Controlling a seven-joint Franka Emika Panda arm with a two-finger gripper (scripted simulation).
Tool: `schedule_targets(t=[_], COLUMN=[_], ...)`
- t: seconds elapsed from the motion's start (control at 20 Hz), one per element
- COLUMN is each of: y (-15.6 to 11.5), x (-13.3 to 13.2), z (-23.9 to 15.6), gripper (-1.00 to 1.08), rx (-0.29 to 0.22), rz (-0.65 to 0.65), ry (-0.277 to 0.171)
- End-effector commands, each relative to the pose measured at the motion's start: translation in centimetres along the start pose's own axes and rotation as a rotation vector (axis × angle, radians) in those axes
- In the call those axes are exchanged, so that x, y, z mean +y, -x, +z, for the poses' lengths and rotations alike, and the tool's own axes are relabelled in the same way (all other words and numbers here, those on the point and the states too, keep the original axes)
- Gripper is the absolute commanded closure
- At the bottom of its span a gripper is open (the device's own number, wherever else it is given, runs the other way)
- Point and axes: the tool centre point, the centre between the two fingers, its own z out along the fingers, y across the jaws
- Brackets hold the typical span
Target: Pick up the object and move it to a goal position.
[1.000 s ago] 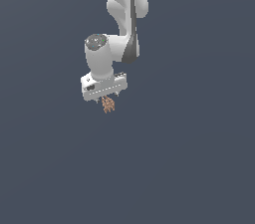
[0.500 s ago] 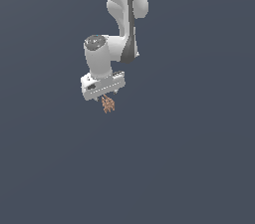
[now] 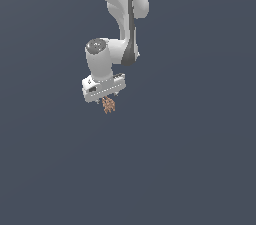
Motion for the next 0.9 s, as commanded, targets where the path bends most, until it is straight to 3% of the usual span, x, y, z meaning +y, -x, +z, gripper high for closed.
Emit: schedule_targets(t=[0.0,0.5,0.55,0.85], y=[0.1,0.1,0.1,0.1], x=[-0.1,0.0,0.0,0.0], z=[1.1,3.7,3.7,3.7], gripper=[-0.92,-0.92,1.08,1.08], rx=[-0.001,-0.001,-0.001,-0.001], rz=[-0.001,-0.003,-0.003,-0.003], ry=[-0.001,0.000,0.000,0.000])
